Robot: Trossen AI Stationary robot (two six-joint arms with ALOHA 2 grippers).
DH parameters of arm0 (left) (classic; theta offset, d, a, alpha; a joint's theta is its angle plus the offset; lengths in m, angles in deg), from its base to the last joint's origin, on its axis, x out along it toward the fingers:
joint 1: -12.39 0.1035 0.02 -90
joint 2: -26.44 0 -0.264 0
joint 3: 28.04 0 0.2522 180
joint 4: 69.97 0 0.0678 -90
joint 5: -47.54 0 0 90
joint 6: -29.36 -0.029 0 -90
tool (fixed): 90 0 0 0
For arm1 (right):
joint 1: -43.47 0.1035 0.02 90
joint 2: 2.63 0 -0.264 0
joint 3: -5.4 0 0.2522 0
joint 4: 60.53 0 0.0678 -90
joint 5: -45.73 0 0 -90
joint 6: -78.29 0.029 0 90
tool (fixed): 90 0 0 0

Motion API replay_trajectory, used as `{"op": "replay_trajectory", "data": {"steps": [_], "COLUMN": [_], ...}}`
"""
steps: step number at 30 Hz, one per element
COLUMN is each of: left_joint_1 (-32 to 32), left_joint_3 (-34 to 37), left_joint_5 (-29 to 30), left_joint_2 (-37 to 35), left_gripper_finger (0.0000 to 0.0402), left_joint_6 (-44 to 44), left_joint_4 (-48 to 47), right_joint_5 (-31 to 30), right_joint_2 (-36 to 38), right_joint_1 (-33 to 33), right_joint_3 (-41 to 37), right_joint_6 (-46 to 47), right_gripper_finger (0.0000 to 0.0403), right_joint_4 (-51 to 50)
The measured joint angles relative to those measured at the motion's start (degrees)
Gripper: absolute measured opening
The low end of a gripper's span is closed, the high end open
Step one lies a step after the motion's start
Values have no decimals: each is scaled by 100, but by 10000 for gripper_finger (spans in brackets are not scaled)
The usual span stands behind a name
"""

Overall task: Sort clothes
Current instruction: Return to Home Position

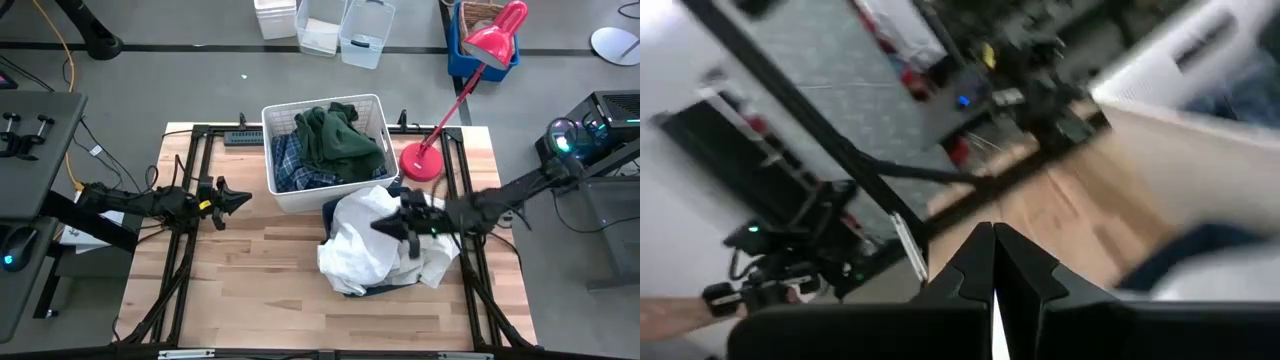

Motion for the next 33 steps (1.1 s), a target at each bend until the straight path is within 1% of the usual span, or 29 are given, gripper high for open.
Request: {"op": "replay_trajectory", "data": {"steps": [2, 5, 8, 10, 14, 18, 21, 24, 26, 30, 33], "left_joint_1": [0, 0, 0, 0, 0, 0, 0, 0, -1, 0, 0], "left_joint_3": [0, 0, 0, 0, 0, 0, 0, 0, 0, 0, 0], "left_joint_5": [0, 2, 4, 7, 13, 13, 13, 13, 12, 13, 11], "left_joint_2": [0, 0, 0, 2, 7, 11, 11, 11, 11, 11, 11], "left_gripper_finger": [2, 2, 2, 2, 2, 2, 2, 2, 2, 2, 2], "left_joint_6": [-93, -95, -97, -99, -102, -102, -102, -104, -104, -104, -104], "left_joint_4": [0, -6, -12, -19, -18, -23, -23, -22, -24, -20, -17], "right_joint_5": [764, 1733, 2467, 2663, 2662, 2342, 2282, 2267, 2159, 1504, 1430], "right_joint_2": [8, 3, 113, 305, 1005, 1710, 2040, 2207, 2266, 2268, 2273], "right_joint_1": [-591, -1200, -1419, -1443, -1441, -1481, -1614, -1763, -1835, -1898, -1900], "right_joint_3": [-268, -588, -884, -1173, -2134, -3259, -3894, -4356, -4326, -4289, -4279], "right_joint_6": [-387, -662, -977, -1122, -1071, -986, -1215, -1406, -1442, -1534, -1548], "right_gripper_finger": [0, 0, 0, 0, 0, 0, 0, 0, 0, 0, 0], "right_joint_4": [442, 584, 676, 883, 1503, 2580, 3462, 3940, 3587, 2546, 1949]}}
